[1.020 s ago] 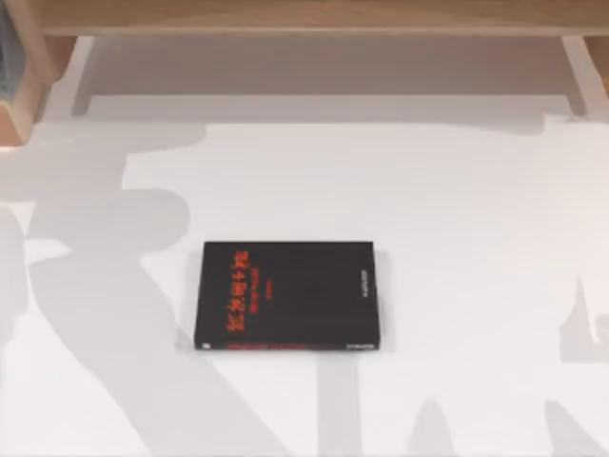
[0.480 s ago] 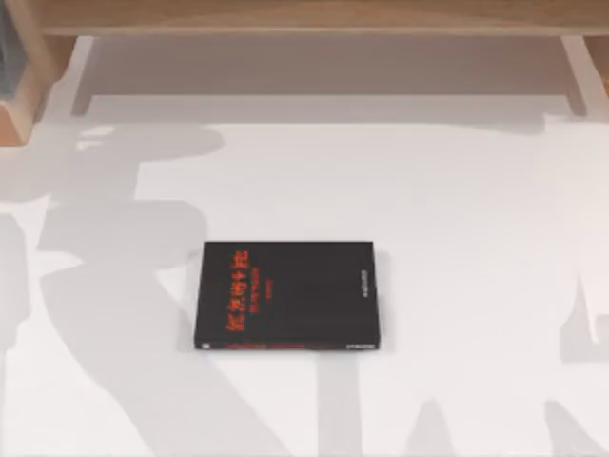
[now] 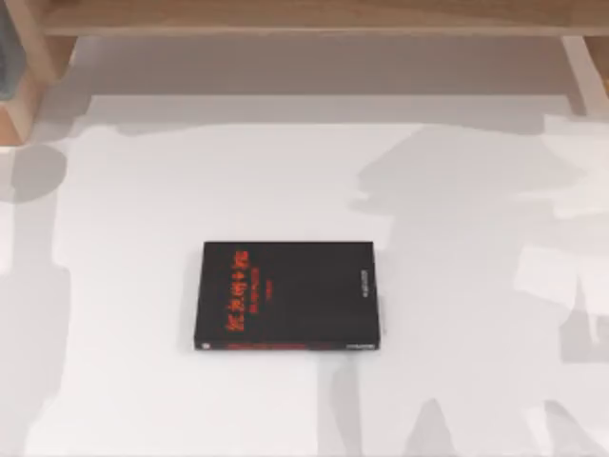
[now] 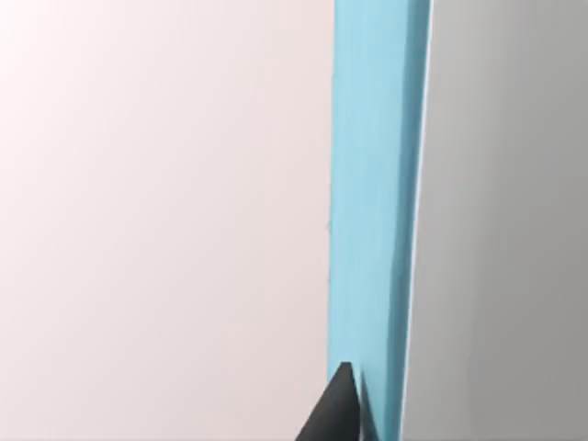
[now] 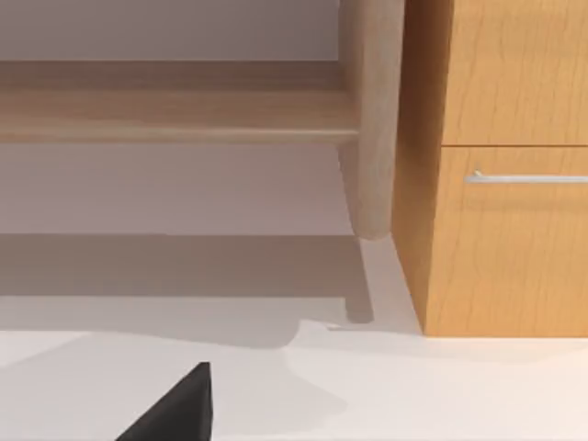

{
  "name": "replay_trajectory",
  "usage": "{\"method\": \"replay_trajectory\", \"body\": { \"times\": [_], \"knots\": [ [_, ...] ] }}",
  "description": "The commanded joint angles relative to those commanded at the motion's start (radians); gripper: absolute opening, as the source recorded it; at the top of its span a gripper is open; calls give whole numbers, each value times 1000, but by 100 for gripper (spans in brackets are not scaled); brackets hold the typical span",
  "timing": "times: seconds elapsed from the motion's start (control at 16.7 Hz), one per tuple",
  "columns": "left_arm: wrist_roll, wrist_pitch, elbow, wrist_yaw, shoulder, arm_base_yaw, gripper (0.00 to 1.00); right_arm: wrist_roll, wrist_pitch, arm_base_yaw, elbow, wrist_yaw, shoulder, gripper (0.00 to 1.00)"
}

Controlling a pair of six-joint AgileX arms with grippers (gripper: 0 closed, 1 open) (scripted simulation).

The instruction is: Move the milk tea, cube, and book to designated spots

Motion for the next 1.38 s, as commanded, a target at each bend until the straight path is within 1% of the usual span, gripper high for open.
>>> {"method": "replay_trajectory", "body": {
  "times": [0.24, 0.42, 0.6, 0.78, 0.96, 1.14, 1.26, 1.38],
  "knots": [
    [171, 13, -96, -213, -169, -316, 0, 0, 0, 0, 0, 0, 0, 100],
    [296, 1, -207, -377, -234, -569, 0, 0, 0, 0, 0, 0, 0, 100],
    [407, -31, -345, -535, -228, -798, 0, 0, 0, 0, 0, 0, 0, 100],
    [500, -83, -504, -681, -147, -977, 0, 0, 0, 0, 0, 0, 0, 100],
    [570, -142, -657, -802, -31, -1099, 0, 0, 0, 0, 0, 0, 0, 100],
    [616, -192, -776, -892, 80, -1169, 0, 0, 0, 0, 0, 0, 0, 100],
    [631, -212, -823, -926, 130, -1189, 0, 0, 0, 0, 0, 0, 0, 100],
    [635, -219, -838, -936, 146, -1194, 0, 0, 0, 0, 0, 0, 0, 100]
  ]
}}
